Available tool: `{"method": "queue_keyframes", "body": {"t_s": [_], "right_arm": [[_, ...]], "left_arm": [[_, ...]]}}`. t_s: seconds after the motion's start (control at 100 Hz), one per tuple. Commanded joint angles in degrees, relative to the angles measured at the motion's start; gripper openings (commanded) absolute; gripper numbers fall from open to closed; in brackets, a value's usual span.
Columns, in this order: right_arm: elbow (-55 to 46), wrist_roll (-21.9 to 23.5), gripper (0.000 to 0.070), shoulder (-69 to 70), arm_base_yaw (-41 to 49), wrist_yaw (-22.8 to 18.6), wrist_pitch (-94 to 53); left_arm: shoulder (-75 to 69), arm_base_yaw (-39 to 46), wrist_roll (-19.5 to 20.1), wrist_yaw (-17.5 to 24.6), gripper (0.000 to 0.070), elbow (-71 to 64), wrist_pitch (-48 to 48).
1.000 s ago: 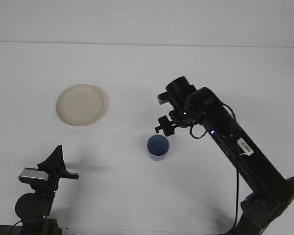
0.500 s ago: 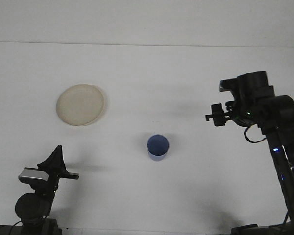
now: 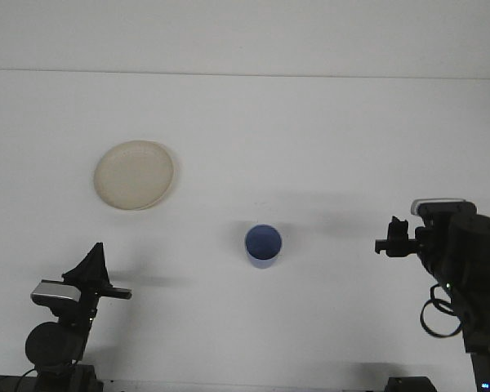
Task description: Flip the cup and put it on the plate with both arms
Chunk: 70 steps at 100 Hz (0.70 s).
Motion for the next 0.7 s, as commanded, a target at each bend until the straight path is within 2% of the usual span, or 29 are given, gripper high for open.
{"method": "queue_keyframes", "body": {"t_s": [0.0, 0.36, 0.44, 0.69], "right_arm": [[-4.9, -0.5, 0.043, -3.8, 0.0, 0.0, 5.4], [-29.0, 0.0, 0.0435, -20.7, 0.0, 0.0, 29.2], [-31.2, 1.7, 0.0435, -21.8, 0.2, -0.2, 31.5], [-31.5, 1.6, 0.0435, -22.0, 0.2, -0.2, 32.3]], "left_arm": [[-0.1, 0.0, 0.3, 0.0, 0.0011, -1.1, 0.7], [-0.1, 0.0, 0.3, 0.0, 0.0011, -1.1, 0.7], [-0.1, 0.0, 0.3, 0.0, 0.0011, -1.1, 0.7], [-0.1, 0.0, 0.3, 0.0, 0.0011, -1.1, 0.7]]}}
